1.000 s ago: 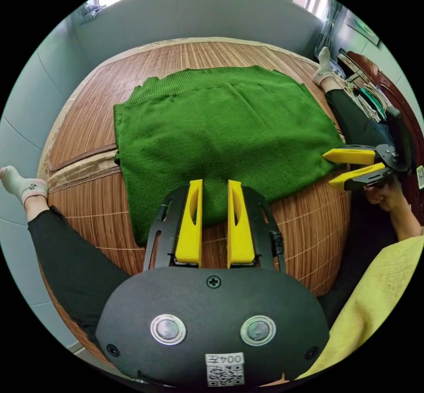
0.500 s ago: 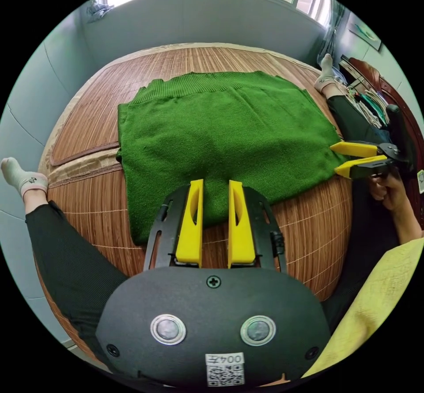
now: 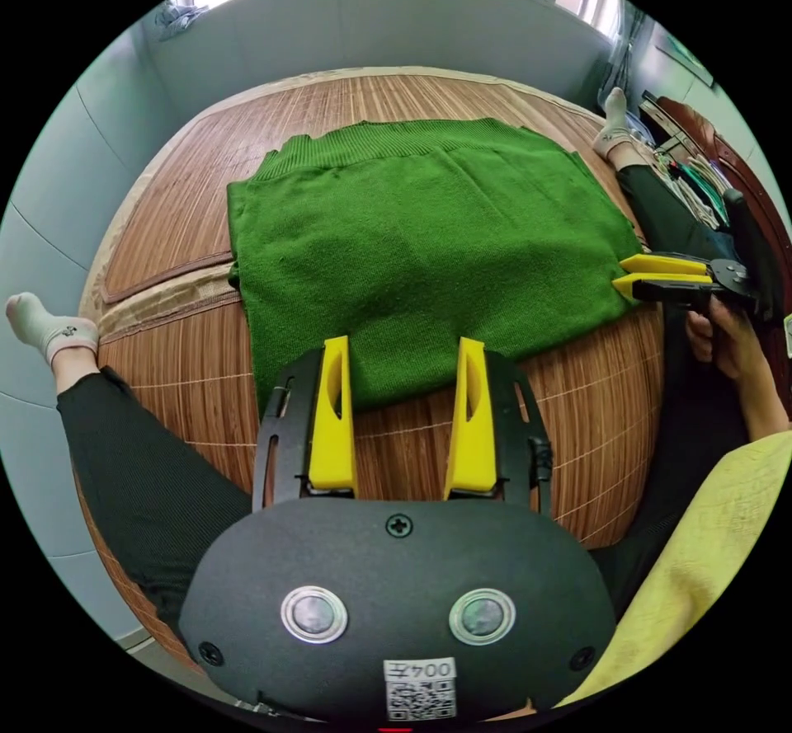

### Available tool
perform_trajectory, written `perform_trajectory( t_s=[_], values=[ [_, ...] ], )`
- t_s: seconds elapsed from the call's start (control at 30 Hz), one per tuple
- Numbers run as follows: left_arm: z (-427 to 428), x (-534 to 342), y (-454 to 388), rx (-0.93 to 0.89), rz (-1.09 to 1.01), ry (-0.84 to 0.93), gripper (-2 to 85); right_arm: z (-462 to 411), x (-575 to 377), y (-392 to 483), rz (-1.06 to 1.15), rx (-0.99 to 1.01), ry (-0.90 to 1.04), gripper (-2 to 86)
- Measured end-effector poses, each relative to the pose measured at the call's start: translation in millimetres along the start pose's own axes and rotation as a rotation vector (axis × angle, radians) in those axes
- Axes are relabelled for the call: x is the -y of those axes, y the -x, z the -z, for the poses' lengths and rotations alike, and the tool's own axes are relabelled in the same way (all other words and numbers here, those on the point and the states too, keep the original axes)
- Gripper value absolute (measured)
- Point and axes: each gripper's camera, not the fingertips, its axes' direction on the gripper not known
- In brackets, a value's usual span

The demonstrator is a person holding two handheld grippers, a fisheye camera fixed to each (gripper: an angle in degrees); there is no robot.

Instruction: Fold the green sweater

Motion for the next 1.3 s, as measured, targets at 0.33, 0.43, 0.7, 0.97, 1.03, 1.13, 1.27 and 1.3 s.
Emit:
perform_trajectory(
  t_s=[0.33,0.43,0.7,0.97,1.03,1.13,1.27,1.3],
  values=[
    [-7.2,-17.6,-22.4,0.028,-0.005,-0.054,17.2,-0.2,0.9,13.4,-0.012,-0.049,-0.012,10.7],
    [-9.2,-20.4,-28.5,0.028,-0.005,-0.057,17.4,13.2,1.3,1.9,-0.044,0.012,-0.036,8.7],
    [-13.5,-32.6,-43.1,0.019,0.000,-0.096,17.5,101.0,-24.1,-72.3,-0.053,0.351,-0.333,0.0],
    [-17.9,-40.6,-61.5,0.009,-0.003,-0.107,17.6,91.1,22.0,-36.3,0.018,0.141,-0.076,11.5],
    [-18.9,-42.1,-65.2,0.005,-0.002,-0.108,17.6,83.2,31.9,-19.0,0.057,0.066,-0.024,14.1],
    [-20.4,-44.5,-71.9,0.002,-0.004,-0.108,17.6,53.5,50.0,-4.1,0.100,-0.066,0.162,15.7],
    [-22.4,-48.1,-83.0,0.006,-0.007,-0.108,17.6,46.8,71.4,-1.0,0.145,-0.118,0.240,15.9],
    [-22.6,-48.6,-84.8,0.007,-0.008,-0.108,17.6,50.6,74.7,-3.3,0.149,-0.106,0.246,16.0]
  ],
)
